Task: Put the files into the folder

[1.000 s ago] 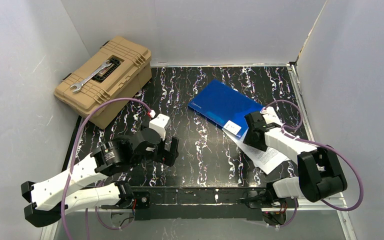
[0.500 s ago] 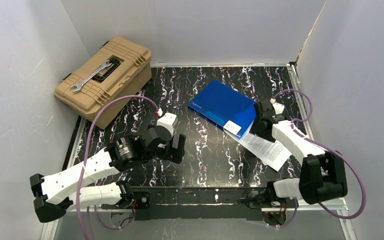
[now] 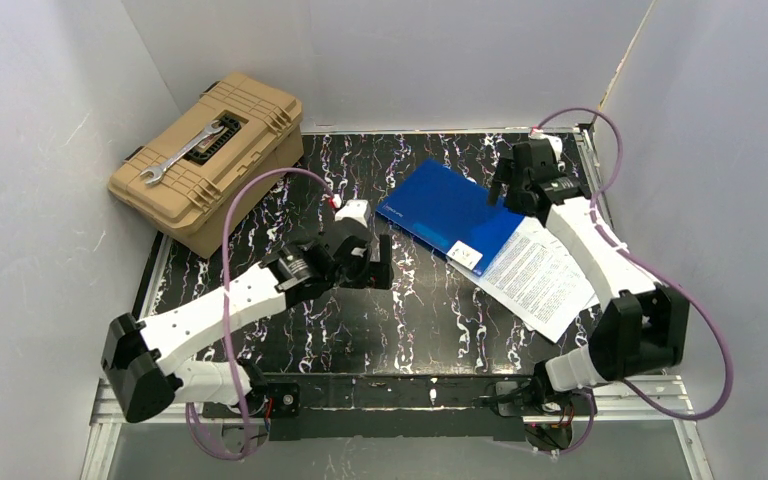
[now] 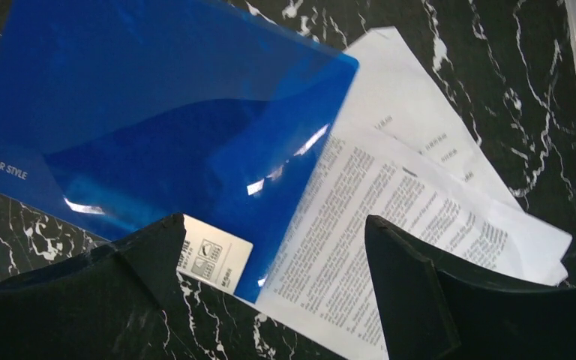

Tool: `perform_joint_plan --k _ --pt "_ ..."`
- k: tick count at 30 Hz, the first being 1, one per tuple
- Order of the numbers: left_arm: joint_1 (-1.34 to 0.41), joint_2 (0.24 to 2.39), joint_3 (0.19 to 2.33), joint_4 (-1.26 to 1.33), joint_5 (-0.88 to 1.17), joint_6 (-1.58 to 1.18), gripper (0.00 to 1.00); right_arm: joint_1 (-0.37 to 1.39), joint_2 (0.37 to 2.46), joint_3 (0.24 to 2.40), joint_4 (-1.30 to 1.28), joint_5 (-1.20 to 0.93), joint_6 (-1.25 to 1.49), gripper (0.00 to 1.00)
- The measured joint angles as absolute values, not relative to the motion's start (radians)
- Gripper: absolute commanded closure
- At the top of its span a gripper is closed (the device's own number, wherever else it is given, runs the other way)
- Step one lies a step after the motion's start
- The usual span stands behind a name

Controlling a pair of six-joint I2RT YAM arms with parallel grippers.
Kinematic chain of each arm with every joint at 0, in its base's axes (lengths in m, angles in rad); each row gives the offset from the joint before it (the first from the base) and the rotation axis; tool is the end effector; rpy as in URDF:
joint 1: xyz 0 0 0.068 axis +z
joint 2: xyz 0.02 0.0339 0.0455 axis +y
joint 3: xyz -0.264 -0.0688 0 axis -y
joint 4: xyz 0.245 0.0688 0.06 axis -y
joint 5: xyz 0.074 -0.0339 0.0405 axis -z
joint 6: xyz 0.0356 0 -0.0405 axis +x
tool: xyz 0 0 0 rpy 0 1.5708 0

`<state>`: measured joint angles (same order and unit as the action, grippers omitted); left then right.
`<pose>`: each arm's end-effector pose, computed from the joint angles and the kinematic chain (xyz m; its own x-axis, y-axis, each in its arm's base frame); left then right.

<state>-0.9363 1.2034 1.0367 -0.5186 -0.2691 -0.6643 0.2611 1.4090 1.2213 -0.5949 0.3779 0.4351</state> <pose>0.1621 -0.2043 0.3098 -0.6988 -0.0532 -0.7133 0.2839 0.8947 -0.3448 0.2983 0.0661 0.3118 -0.6123 0.2419 -0.7527 0.2988 0.9522 0.0629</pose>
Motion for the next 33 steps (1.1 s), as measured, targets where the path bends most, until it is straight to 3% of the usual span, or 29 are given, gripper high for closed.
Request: perform_joint_plan --k 21,33 --pt "-0.742 1.740 1.181 -0.209 -0.041 -0.846 0.02 0.189 2.071 1.739 -0.521 0.021 0.128 0.01" --pt "-0.615 1.985 1.331 -0.104 0.142 -0.876 0.02 0.100 2.259 1.850 -0.520 -0.120 0.127 0.01"
